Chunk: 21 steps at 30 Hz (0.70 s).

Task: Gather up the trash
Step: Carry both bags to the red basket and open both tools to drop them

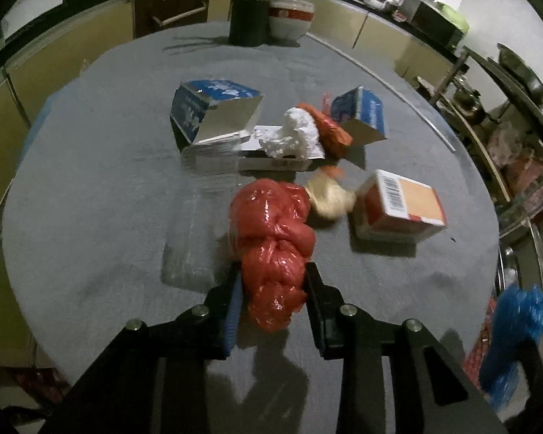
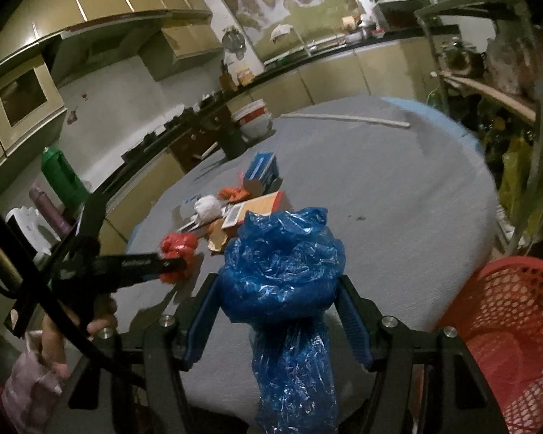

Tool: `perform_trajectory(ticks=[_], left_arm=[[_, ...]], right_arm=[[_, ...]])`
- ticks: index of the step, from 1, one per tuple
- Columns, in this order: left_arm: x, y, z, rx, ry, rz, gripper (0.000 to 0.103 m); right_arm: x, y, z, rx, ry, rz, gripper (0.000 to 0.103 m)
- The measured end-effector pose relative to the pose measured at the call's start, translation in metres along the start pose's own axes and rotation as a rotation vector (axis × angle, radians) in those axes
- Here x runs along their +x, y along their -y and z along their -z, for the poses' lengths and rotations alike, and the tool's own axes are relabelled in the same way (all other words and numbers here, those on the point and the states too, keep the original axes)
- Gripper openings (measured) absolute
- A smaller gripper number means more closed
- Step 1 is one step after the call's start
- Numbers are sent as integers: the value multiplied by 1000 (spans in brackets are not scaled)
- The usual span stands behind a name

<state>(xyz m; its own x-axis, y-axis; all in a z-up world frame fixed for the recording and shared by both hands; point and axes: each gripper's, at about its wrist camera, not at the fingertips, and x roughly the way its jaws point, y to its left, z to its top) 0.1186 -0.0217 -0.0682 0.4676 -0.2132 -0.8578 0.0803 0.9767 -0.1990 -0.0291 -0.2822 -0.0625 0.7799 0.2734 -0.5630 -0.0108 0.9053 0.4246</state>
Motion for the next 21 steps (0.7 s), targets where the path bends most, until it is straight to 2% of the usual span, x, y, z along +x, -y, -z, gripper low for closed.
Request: perform_trajectory(ticks=[5,10,14,19,21], left_arm=[[-30,28,22,82,18,83,34],[-48,92,47,277,13,195,34],[-55,154,70,443,-26,319,34],[-46,217,94,587,-91,404,34],[-38,236,101,614,-121,426,35]], right_arm=[[-25,23,-5,35,61,51,66],[-56,59,-6,98,107,122,66],[-87,99,1,178,132,179,66],[-121,148,20,305,146,219,67],[-129,162,30,348,141,225,68]])
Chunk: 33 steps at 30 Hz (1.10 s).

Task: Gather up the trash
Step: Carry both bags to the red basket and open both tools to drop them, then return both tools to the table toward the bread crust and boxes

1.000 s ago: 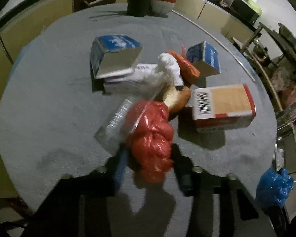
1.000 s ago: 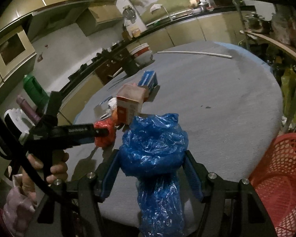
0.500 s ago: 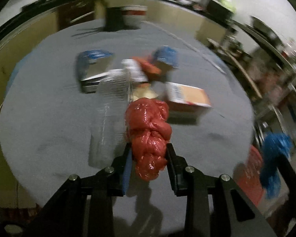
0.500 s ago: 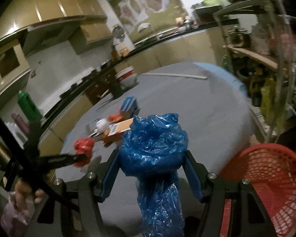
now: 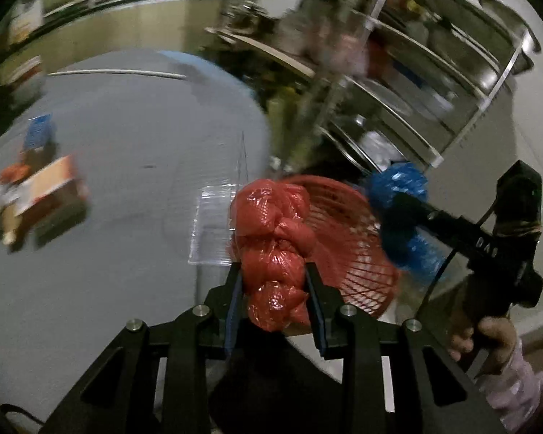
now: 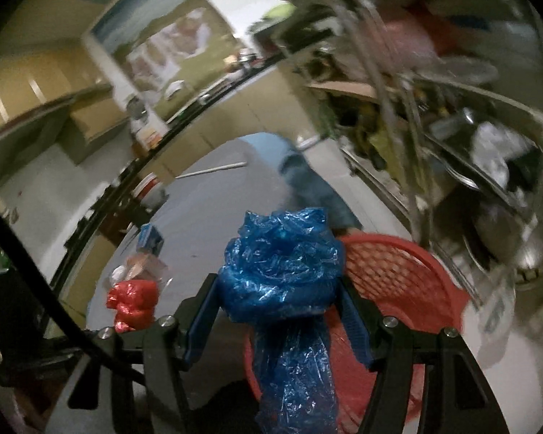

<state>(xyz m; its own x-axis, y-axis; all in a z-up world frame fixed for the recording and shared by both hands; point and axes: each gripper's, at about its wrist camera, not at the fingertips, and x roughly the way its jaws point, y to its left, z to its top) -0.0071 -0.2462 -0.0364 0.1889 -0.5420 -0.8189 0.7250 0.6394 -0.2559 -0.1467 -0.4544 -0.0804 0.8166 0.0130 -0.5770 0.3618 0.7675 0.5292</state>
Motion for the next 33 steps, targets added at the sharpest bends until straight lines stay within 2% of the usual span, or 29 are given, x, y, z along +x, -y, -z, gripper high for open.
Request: perform_trajectory(ticks=[2,5,8,12,16,19,23,33], left_arm=[[17,15,-3,17,-39,34,35],[42,34,-3,38,-93,31,37],[60,45,-2,61,-137,26,49],[63,46,-1,76,-124,-16,54],[46,27,1,54,-86,-69,56],[23,3,6,11,-38,-140,62],[-8,-43,25,-90,1,-209,63],[-87,-187,90,-454,103,-431,64]], right_arm=[[-3,18,5,38,-19,11,68],[-4,34,10,78,-34,20,69],[0,45,11,124,-69,28,71],[2,53,11,165,-82,8,74],[1,49,8,162,-67,-9,76],[-2,42,5,148,-37,-12,76],[-1,26,4,114,-19,-31,76],[41,-53,7,-20,-108,-118,76]])
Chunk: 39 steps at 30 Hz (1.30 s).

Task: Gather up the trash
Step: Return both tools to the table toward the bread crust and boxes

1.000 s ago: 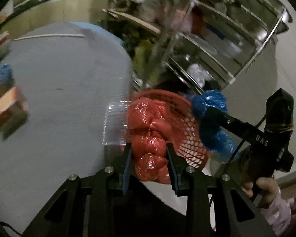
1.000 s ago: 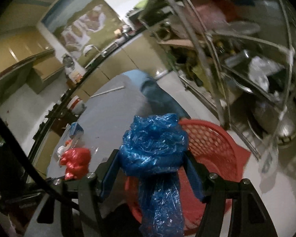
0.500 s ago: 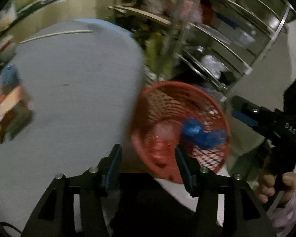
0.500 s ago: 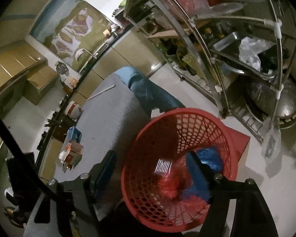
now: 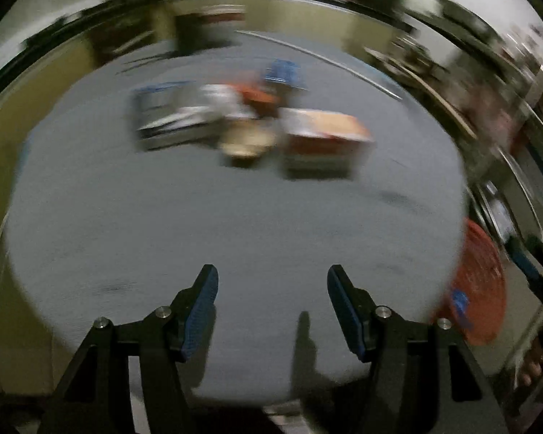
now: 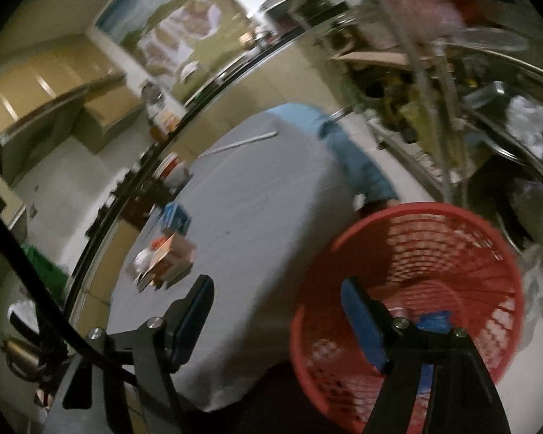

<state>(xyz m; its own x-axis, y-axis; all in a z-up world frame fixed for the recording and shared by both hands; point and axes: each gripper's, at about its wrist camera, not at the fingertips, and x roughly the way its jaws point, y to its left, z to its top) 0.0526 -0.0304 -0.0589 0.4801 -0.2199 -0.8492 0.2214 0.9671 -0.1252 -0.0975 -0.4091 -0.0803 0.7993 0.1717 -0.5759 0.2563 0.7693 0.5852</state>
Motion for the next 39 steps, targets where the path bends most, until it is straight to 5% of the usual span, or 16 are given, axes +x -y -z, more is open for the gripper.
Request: perform_trajectory(ticks=[7,16,22,39], left_arm=[[-5,-57,1,-133,19,-28,65],[0,-4,1,1,13,6,65],[1,17,3,48,0,-6,65],[8,27,1,43,-31,-18,65]], right_arm=[[-16,-28,-26,-85,102,22,76],[-67,15,-44,-9,232,147,76],[-89,49,-50,55,295,157,76],[-63,68,-32,92,178,95,76]])
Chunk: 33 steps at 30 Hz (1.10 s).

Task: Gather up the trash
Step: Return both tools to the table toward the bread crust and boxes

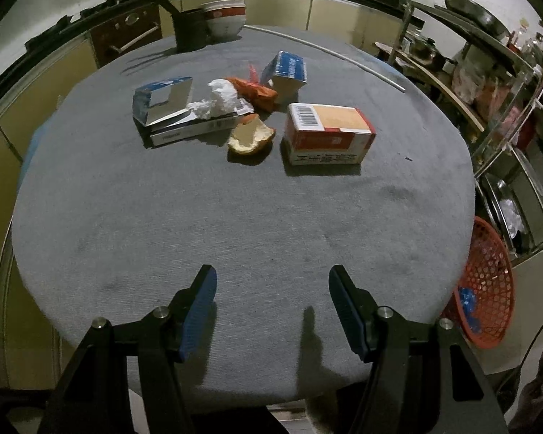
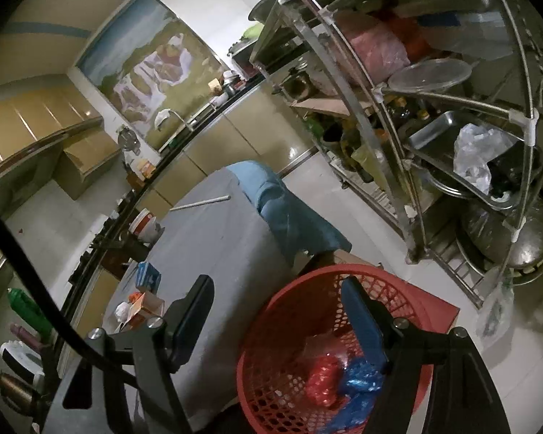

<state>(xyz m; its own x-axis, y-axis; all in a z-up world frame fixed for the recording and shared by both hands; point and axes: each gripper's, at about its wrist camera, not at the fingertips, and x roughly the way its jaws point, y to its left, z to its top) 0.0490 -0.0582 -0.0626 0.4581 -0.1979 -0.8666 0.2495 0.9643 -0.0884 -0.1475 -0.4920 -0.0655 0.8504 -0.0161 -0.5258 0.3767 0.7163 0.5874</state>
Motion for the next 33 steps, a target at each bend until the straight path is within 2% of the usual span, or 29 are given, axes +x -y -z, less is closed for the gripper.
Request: perform_trajectory(ticks=[9,22,33], left_arm=[[-1,-38,-1,-84,10,-4,65],[7,-90,-5,-207,10,-38,65],[17,-87,-12,-188,2,-52,65]], right_arm=[[21,-38,13,-71,-65,-31,76],[74,-105,46,-194,-214,-94,76],[108,-132,67,-227,-302,-141,76]])
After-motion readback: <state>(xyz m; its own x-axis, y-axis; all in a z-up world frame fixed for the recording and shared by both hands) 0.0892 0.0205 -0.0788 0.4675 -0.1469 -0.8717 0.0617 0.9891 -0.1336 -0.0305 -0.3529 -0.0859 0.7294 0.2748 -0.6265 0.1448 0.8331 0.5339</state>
